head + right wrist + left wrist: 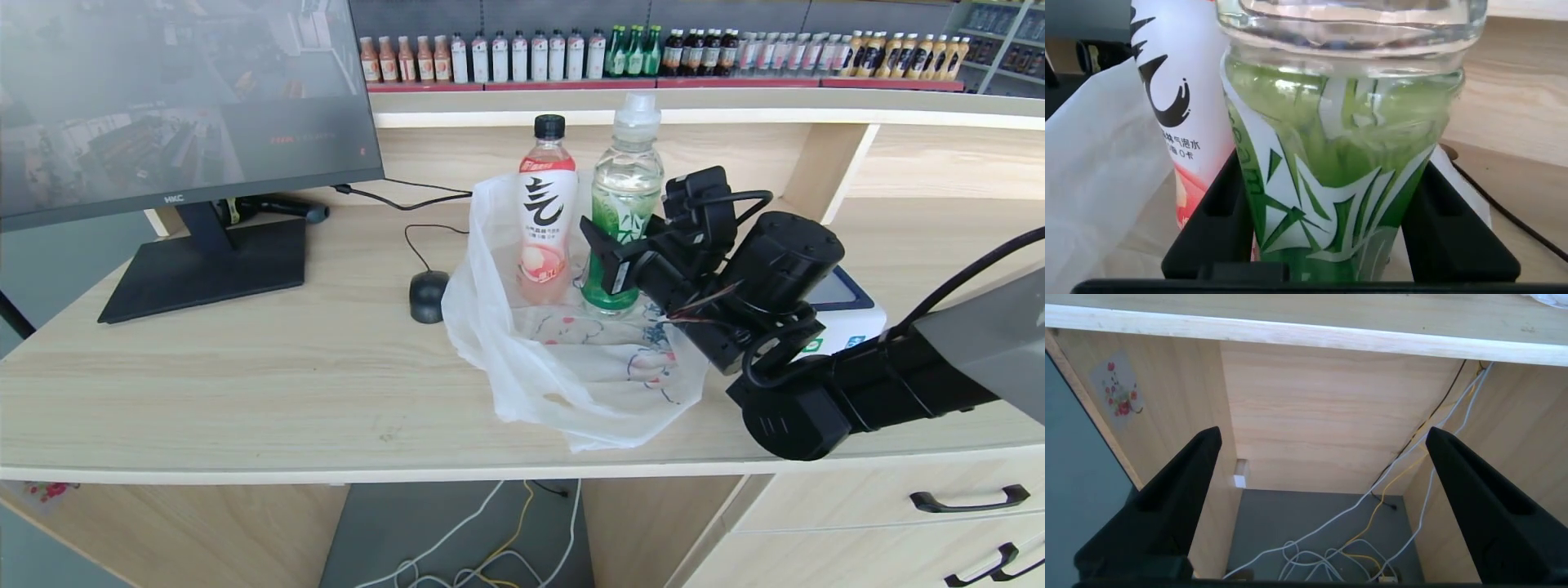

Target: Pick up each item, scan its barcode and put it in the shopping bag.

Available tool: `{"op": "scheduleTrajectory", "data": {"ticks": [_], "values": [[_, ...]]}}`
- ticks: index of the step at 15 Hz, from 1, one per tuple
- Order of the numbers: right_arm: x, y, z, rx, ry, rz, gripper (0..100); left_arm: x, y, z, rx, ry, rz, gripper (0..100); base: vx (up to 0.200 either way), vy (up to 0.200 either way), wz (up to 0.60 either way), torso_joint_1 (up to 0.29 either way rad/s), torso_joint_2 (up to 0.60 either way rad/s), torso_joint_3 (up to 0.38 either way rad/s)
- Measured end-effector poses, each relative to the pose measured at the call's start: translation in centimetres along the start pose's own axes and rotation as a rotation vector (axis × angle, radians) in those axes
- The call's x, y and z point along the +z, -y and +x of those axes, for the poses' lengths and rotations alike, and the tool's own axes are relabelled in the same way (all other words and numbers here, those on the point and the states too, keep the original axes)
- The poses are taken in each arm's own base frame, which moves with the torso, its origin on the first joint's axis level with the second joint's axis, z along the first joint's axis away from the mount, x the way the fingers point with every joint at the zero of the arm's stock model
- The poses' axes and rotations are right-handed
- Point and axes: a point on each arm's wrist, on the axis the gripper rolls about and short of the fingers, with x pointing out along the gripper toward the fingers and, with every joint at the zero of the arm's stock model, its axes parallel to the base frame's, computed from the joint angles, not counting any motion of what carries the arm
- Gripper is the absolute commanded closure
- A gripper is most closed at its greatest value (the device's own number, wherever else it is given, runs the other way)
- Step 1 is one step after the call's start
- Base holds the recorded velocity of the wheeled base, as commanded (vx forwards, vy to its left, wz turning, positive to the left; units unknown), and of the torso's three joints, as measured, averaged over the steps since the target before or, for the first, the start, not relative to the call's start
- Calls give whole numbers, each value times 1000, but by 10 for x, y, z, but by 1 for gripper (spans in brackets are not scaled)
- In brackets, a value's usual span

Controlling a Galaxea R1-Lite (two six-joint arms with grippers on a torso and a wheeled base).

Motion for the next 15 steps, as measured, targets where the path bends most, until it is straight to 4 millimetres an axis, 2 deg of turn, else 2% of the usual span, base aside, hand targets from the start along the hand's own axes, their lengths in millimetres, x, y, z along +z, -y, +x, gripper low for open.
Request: {"op": "scheduleTrajectory", "data": {"ticks": [4, 5, 10, 15], "values": [[-7, -1, -5, 7, -32, 0, 100, 0, 0, 0, 0, 0, 0, 0, 0, 0, 0, 0, 0, 0], [-8, -1, -5, 8, -34, 1, 0, 0, 0, 0, 0, 0, 0, 0, 0, 0, 0, 0, 0, 0], [-7, -1, -7, 8, -39, 10, 0, 0, 0, 0, 0, 0, 0, 0, 0, 0, 0, 0, 0, 0], [2, 2, -14, 3, -31, 10, 0, 0, 0, 0, 0, 0, 0, 0, 0, 0, 0, 0, 0, 0]]}}
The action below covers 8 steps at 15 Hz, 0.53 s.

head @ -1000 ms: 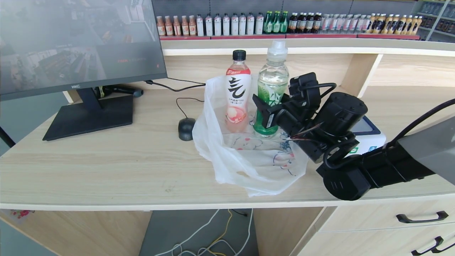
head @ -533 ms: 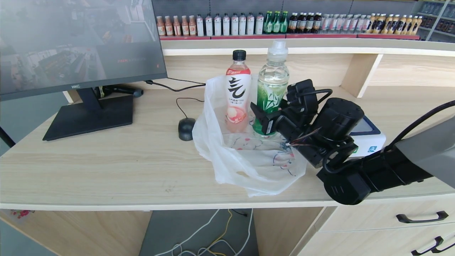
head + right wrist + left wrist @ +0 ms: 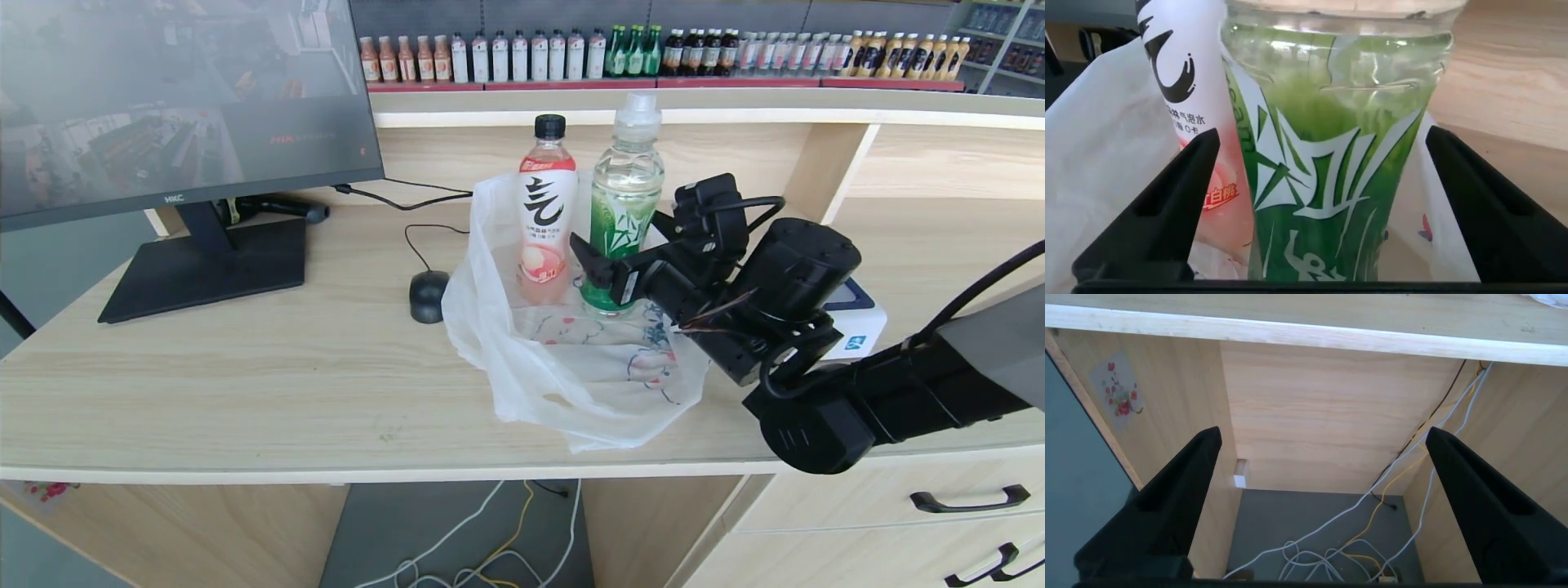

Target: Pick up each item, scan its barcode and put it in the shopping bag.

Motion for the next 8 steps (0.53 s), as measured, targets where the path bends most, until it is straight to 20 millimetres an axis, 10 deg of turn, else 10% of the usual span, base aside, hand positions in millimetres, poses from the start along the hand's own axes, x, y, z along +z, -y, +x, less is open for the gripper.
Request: {"op": "scheduleTrajectory", "data": {"ticks": [8], "values": [[52, 23, -81, -61, 0, 19, 0, 0, 0, 0, 0, 0, 0, 0, 0, 0, 0, 0, 0, 0]]}}
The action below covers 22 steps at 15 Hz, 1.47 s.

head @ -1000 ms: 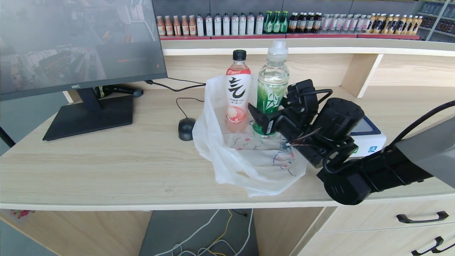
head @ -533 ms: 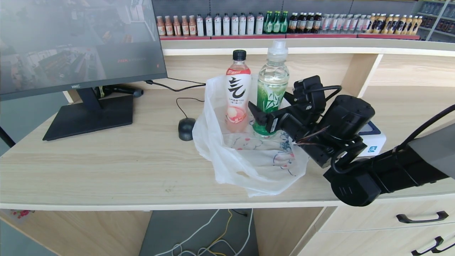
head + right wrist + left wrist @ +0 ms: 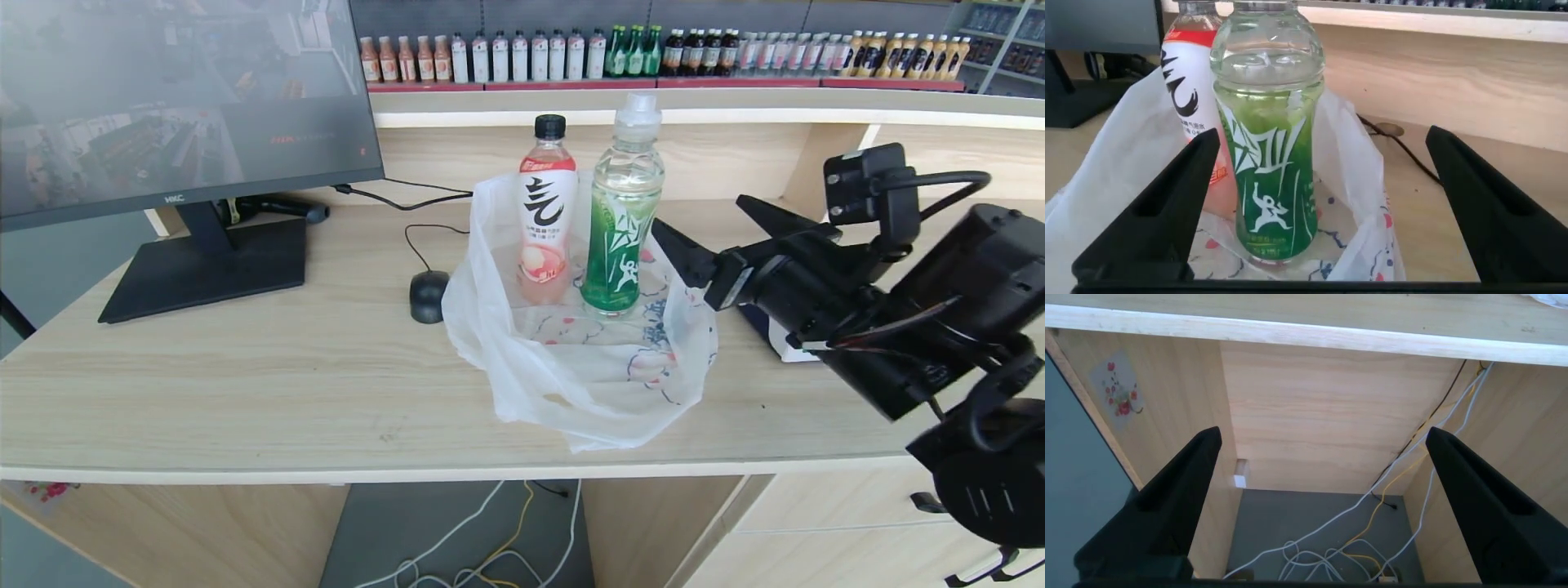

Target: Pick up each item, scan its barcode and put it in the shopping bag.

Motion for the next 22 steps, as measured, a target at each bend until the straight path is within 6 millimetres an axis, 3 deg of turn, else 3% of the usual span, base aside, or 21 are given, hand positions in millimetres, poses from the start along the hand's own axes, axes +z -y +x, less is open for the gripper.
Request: {"op": "scheduleTrajectory", "data": {"ticks": [3, 6, 11, 14, 17, 22], "values": [[7, 7, -75, -22, -67, 6, 0, 0, 0, 0, 0, 0, 0, 0, 0, 0, 0, 0, 0, 0], [0, 12, -158, -66, -143, 18, 0, 0, 0, 0, 0, 0, 0, 0, 0, 0, 0, 0, 0, 0], [-7, 17, -249, -134, -287, 60, 0, 0, 0, 0, 0, 0, 1, 0, 0, 0, 0, 0, 0, 0], [-24, 17, -301, -147, -352, 59, 0, 0, 0, 0, -1, 0, 1, 0, 0, 0, 0, 0, 0, 0], [-43, 17, -334, -143, -385, 17, 0, 0, 0, 0, -1, 0, 1, 0, 0, 0, 0, 0, 0, 0], [-41, 17, -339, -73, -300, -70, 0, 0, 0, 0, 0, 0, 1, 0, 0, 0, 0, 0, 0, 0]]}}
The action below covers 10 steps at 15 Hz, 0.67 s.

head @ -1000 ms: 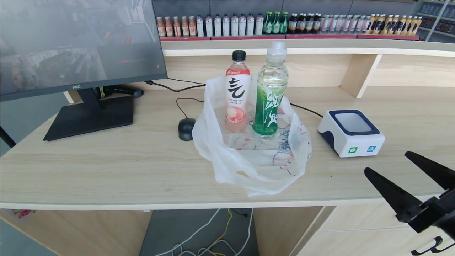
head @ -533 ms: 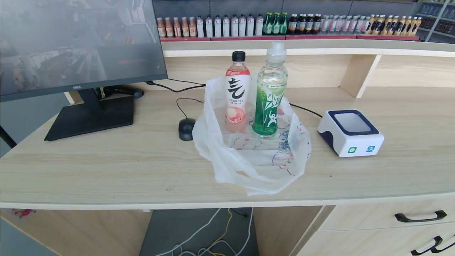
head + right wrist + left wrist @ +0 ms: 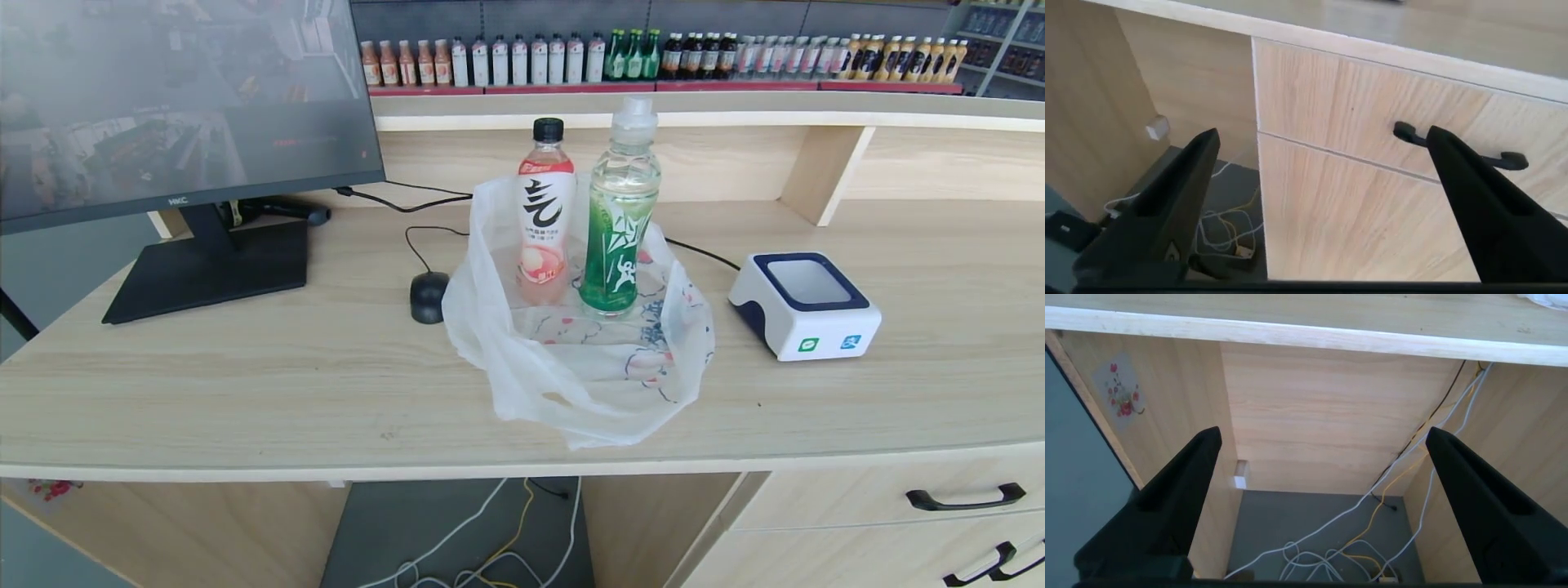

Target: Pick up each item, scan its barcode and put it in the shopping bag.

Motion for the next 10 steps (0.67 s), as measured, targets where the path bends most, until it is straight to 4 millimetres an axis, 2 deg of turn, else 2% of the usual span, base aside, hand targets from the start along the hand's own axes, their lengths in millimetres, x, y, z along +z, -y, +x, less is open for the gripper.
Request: {"op": "scheduleTrajectory", "data": {"ticks": [5, 10], "values": [[-4, -3, -4, 339, 40, 64, 0, 0, 0, 0, 0, 0, 0, 0, 0, 0, 0, 0, 0, 0], [-3, -7, -3, -51, -44, 96, 0, 0, 0, 0, 0, 0, 0, 0, 0, 0, 0, 0, 0, 0]]}}
